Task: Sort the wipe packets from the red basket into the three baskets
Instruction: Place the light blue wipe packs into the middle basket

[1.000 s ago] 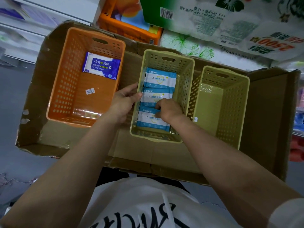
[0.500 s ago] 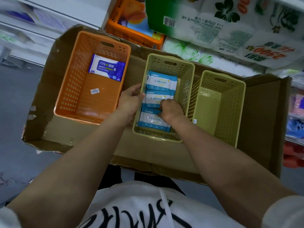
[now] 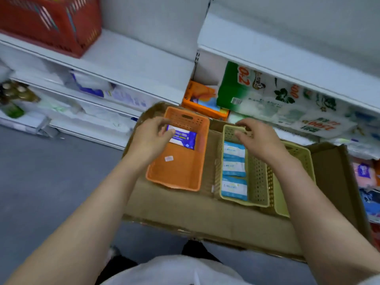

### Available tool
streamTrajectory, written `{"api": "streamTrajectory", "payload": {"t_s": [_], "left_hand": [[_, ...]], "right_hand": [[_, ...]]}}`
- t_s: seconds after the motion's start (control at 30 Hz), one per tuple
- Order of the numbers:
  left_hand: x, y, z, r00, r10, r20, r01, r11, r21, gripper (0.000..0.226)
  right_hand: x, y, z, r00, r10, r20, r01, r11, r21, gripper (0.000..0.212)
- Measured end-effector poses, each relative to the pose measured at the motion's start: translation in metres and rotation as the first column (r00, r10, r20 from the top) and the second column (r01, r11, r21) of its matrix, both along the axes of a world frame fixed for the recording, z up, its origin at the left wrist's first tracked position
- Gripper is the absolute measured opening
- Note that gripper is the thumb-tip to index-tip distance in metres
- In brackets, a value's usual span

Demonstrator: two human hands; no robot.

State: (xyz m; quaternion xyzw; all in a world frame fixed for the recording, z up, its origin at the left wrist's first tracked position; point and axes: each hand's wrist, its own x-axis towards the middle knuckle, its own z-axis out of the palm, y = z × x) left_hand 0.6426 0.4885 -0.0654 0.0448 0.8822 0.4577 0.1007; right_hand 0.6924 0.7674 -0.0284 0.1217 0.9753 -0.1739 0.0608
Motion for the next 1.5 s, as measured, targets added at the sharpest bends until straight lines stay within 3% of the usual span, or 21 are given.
{"api": "streamTrajectory", "payload": {"t_s": [0.13, 0.27, 0.6, 0.97, 1.2, 1.3, 1.5], "left_hand": [[-0.015, -0.121, 0.031, 0.980, -0.032, -0.197, 0.006, 0.991, -0.132, 0.037], [-0.037, -0.226, 0.059, 0.944, -0.041, -0.327, -0.039, 0.971, -0.235, 0.037], [-0.155, -0.362, 0.062, 0.907, -0.031, -0.419, -0.100, 0.953, -0.287, 0.034], [-0.386, -0.435, 0.103, 0.889, -0.078, -0.451, -0.097, 0.931, -0.351, 0.035], [-0.499, -0.440, 0.081, 0.914, -0.130, -0.385, 0.007, 0.952, -0.305, 0.033], [-0.544, -0.437, 0.073, 0.917, -0.225, -0.330, 0.116, 0.940, -0.320, 0.035], [-0.620, -0.429, 0.061, 0.907, -0.412, -0.086, 0.367, 0.875, -0.315, 0.047]], "right_hand": [[0.010, -0.095, 0.032, 0.975, 0.056, -0.215, -0.043, 0.997, 0.067, 0.039], [-0.011, -0.193, 0.048, 0.926, 0.101, -0.363, -0.097, 0.995, 0.030, 0.036], [-0.164, -0.354, 0.041, 0.905, 0.181, -0.385, -0.210, 0.977, -0.033, 0.039], [-0.393, -0.440, 0.067, 0.917, 0.132, -0.377, -0.177, 0.980, -0.087, 0.038], [-0.514, -0.474, 0.051, 0.970, 0.059, -0.234, -0.094, 0.986, -0.140, 0.039], [-0.562, -0.478, 0.030, 0.996, -0.016, -0.092, 0.004, 0.992, -0.126, 0.050], [-0.630, -0.466, 0.004, 0.988, -0.153, -0.024, 0.151, 0.987, -0.052, 0.077]]}}
